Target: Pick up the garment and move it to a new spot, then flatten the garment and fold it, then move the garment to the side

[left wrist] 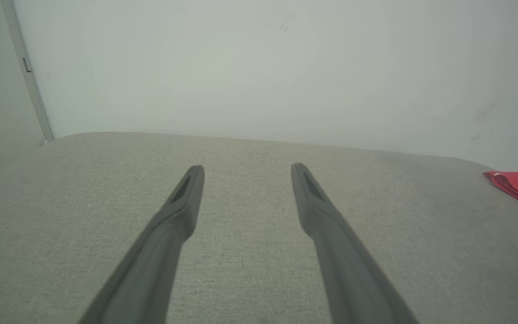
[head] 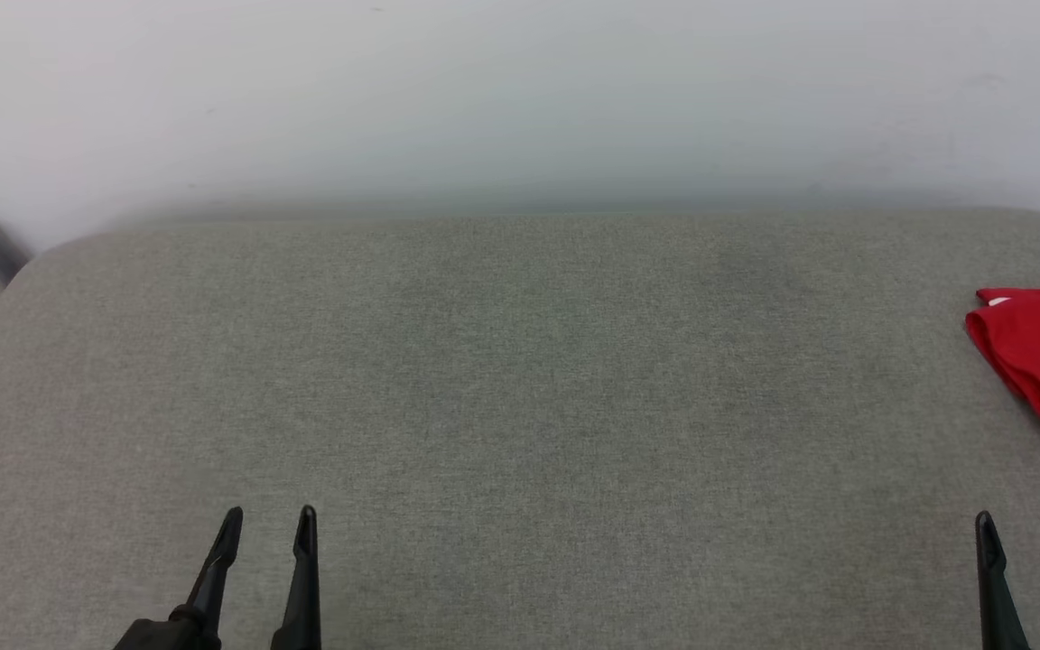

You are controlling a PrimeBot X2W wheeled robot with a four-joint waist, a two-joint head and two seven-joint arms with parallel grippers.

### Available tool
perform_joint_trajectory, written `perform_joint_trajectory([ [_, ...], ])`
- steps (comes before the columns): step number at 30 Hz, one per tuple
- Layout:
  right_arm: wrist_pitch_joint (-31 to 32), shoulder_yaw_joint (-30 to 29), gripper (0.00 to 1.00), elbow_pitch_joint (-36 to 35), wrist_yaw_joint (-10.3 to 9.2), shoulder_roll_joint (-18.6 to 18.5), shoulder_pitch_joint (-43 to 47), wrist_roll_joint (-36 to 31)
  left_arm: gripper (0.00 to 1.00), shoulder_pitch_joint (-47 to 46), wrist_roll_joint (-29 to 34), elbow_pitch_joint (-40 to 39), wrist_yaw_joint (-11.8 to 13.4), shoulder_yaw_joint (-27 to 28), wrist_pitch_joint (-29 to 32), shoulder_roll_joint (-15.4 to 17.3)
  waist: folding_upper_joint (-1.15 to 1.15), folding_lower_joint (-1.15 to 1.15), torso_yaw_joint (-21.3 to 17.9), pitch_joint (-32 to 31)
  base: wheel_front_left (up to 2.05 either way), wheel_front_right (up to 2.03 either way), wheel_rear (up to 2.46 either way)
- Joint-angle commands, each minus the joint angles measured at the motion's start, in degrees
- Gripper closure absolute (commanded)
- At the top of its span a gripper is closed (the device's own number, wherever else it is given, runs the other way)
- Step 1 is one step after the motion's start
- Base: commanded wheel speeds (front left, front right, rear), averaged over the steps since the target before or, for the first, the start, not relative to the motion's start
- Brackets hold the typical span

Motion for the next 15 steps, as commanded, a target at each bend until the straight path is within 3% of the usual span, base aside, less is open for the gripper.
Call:
perform_joint_trajectory([
  [1, 0.0, -0.1, 0.00, 0.3, -0.05, 0.6, 0.6, 0.1, 0.00, 0.1, -0.1, 1.0, 0.0, -0.2, -0.1, 0.4, 0.00, 0.01, -0.3, 0.0, 0.00, 0.00, 0.00],
  [15, 0.0, 0.1, 0.00, 1.0, -0.05, 0.6, 0.1, 0.2, 0.00, -0.3, -1.2, 2.2, 0.0, -0.5, -0.1, 0.5, 0.00, 0.01, -0.9, -0.1, 0.00, 0.00, 0.00],
])
